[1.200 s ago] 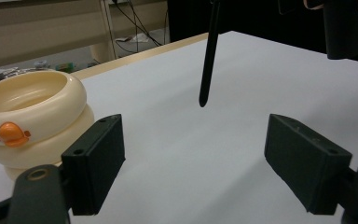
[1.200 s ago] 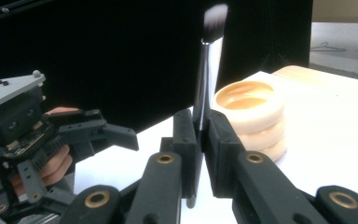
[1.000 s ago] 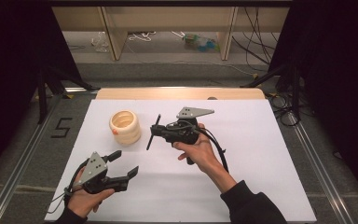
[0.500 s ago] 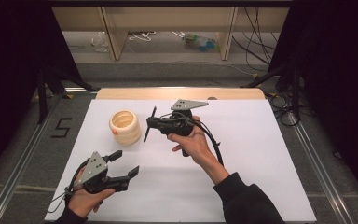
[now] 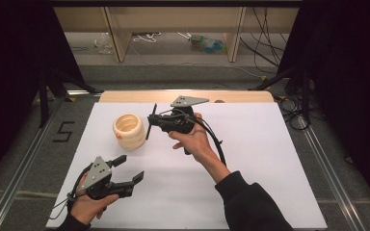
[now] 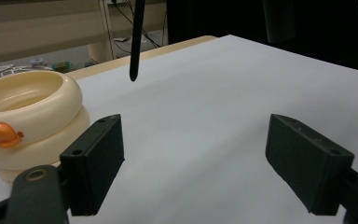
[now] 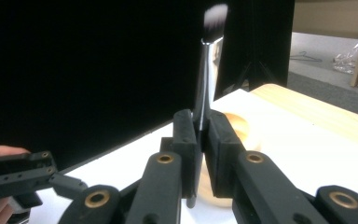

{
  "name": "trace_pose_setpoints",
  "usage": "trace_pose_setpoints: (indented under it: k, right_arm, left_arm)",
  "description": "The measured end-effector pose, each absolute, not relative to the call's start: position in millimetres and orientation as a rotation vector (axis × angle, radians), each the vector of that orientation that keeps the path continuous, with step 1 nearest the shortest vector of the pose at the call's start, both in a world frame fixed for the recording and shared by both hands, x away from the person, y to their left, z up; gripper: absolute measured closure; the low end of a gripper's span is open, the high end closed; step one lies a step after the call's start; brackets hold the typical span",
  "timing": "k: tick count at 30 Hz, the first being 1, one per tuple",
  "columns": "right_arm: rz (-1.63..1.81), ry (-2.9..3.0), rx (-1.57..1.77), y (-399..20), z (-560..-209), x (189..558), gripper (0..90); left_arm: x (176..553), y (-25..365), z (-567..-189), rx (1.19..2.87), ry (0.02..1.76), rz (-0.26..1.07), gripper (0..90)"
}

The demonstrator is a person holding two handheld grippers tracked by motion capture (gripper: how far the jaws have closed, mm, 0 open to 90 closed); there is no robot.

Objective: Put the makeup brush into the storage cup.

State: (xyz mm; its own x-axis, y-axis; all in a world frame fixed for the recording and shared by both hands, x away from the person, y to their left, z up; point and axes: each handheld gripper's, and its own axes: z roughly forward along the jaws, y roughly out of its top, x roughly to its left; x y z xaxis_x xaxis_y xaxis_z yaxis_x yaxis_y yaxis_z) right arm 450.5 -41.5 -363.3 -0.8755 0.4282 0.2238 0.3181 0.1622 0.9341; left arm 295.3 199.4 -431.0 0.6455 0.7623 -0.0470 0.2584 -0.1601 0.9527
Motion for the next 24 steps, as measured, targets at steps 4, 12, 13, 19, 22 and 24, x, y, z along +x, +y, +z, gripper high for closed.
trace_pose_setpoints:
  k: [4,12,13,19,22,24]
  right_arm:
    - [1.825,2.321,0.748,-36,-361,454,83.8]
    - [1.809,2.326,0.721,-27,-355,460,83.8]
    - [1.806,2.327,0.729,-25,-354,461,83.8]
    - [1.795,2.326,0.715,-18,-352,464,83.8]
    - [1.793,2.328,0.713,-15,-353,466,83.8]
    - [1.78,2.33,0.727,-14,-354,468,83.8]
  left_arm:
    - [295,199,-431,1.72,0.833,0.548,19.4]
    - [295,199,-431,1.723,0.834,0.55,19.4]
    - [295,199,-431,1.724,0.831,0.551,19.4]
    - [295,199,-431,1.723,0.829,0.55,19.4]
    - [295,199,-431,1.724,0.827,0.55,19.4]
    - [295,199,-431,1.722,0.829,0.549,19.4]
